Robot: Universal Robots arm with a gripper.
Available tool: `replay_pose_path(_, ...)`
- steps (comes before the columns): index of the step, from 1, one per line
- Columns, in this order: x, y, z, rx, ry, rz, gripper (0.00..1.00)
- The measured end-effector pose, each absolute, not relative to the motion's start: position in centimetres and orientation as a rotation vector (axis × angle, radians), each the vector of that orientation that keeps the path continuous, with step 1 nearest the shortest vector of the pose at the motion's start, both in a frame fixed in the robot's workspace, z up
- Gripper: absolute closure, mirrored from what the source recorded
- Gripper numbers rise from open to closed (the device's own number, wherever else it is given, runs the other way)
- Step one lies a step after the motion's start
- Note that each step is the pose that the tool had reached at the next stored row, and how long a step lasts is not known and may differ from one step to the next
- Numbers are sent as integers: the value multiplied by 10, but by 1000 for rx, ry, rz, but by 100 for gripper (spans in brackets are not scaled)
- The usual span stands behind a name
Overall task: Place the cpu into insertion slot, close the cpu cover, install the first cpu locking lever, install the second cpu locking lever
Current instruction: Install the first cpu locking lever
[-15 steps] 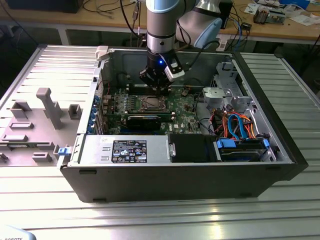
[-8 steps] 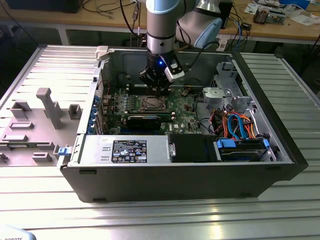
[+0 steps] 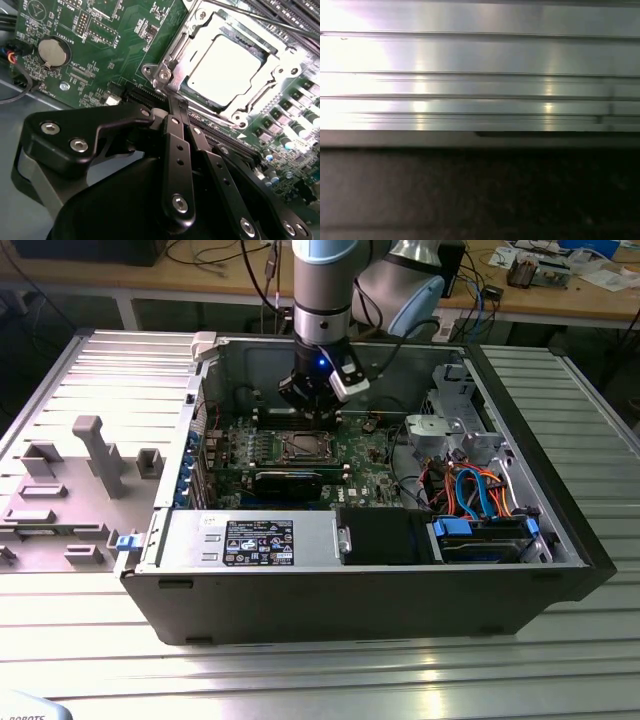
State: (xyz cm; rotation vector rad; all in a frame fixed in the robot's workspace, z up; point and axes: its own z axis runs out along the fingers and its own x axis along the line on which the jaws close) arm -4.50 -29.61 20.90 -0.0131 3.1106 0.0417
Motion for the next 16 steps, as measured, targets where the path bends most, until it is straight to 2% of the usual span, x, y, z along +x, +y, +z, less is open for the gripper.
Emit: replay_pose_path(16,-45,-301,209,-13,3111,40,89)
